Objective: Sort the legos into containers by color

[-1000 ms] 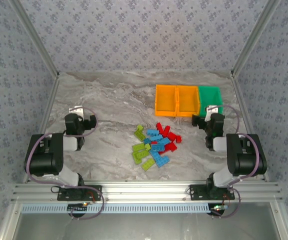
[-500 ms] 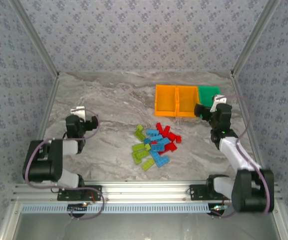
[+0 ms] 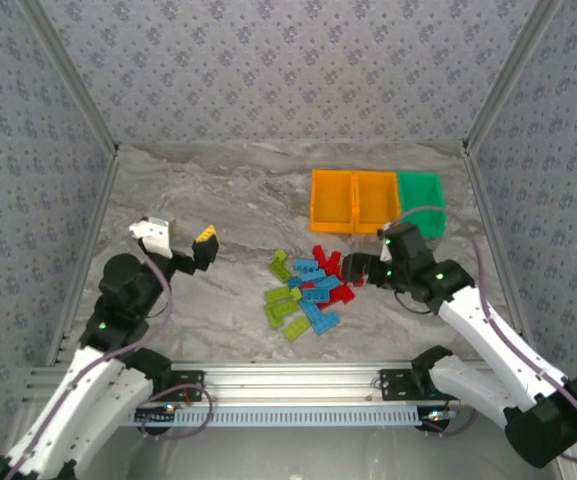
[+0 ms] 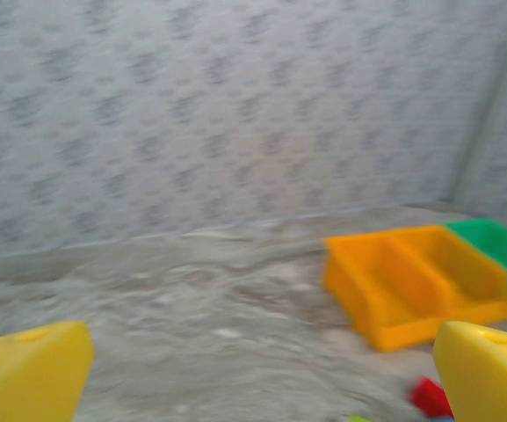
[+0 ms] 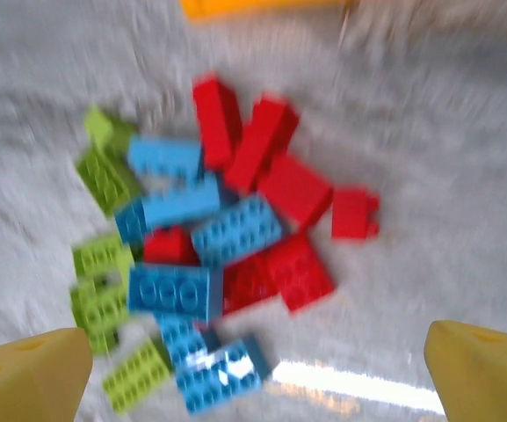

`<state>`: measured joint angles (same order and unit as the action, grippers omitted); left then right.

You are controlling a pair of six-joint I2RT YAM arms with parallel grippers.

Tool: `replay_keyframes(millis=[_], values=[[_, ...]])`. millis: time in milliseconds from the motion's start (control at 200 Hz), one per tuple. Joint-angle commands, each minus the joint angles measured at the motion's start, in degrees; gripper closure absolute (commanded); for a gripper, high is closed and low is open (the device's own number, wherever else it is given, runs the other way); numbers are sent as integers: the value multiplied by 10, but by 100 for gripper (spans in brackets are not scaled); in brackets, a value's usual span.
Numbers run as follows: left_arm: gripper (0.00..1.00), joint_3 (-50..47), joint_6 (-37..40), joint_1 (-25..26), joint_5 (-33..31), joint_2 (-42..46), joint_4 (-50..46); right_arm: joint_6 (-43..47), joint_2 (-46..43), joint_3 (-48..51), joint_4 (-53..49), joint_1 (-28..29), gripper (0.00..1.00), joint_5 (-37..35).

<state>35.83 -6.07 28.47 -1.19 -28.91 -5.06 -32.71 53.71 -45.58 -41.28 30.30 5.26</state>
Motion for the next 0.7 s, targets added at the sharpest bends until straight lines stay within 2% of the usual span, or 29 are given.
replay_keyframes(millis=[0,130,190,255,365,470,620,695], values=[[1,92,65,93,77,-35,-234,-26,35,-15,-84,44,0,-38],[1,155,187,233,68,-114,-394,-39,97,-32,-57,95,0,-30],[1,153,251,289,62,-141,-428,-42,130,-45,-34,130,0,-36],[1,141,301,323,61,-169,-439,-45,179,-73,-35,159,0,-73],[1,124,326,331,59,-207,-400,-111,251,-124,-62,184,0,-153],[1,111,341,332,77,-214,-351,-162,284,-139,-26,229,0,-184],[1,120,340,332,86,-208,-371,-220,343,-149,-24,246,0,-229],[1,115,344,332,80,-189,-395,-216,363,-145,4,251,0,-211]])
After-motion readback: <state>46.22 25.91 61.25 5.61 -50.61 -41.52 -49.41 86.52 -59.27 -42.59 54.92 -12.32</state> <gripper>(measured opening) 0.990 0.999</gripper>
